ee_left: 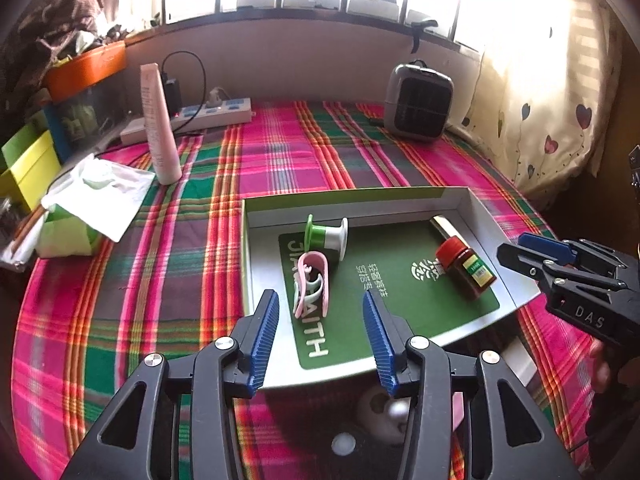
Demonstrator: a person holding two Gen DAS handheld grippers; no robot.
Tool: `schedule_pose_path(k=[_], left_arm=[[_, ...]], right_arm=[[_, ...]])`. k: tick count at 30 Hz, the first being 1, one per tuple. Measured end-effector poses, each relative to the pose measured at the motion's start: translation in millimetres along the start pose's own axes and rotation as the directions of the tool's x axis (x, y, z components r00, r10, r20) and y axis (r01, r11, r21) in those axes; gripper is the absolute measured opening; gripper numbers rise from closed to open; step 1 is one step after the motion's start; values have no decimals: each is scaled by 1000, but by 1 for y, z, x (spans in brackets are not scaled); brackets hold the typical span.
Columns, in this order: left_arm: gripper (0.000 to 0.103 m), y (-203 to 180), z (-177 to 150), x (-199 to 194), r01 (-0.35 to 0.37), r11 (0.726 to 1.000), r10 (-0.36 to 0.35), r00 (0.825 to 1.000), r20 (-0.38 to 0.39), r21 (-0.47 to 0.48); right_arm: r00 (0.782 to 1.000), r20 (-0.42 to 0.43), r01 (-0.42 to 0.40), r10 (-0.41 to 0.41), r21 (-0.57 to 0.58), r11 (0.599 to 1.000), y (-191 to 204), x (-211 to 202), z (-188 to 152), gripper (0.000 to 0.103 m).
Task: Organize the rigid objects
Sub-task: 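Carry the pink clip and stapler into the tray and release both, then move the right tool to the white charger and grasp it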
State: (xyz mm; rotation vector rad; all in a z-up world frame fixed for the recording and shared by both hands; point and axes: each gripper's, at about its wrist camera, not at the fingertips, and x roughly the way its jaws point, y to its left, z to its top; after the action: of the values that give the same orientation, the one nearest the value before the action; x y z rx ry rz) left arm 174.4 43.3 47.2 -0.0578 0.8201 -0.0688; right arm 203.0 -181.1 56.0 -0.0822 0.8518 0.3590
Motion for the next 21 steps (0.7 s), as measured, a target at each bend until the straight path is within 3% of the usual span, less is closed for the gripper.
schedule_pose_path(k=[4, 9, 21], left_arm=[[46, 7, -11, -11, 20, 999, -20, 1000, 10, -30], [47, 14, -27, -27, 46, 997, -44, 999, 30, -56], [47, 40, -60, -45, 81, 992, -78, 996, 31, -100]], right_arm=[[1000, 18, -4, 4, 23, 1000, -2, -15, -9, 41], [999, 34, -7, 6, 46, 999, -1, -34, -30, 50], [999, -38, -14, 17, 81, 997, 11, -31, -76, 53]])
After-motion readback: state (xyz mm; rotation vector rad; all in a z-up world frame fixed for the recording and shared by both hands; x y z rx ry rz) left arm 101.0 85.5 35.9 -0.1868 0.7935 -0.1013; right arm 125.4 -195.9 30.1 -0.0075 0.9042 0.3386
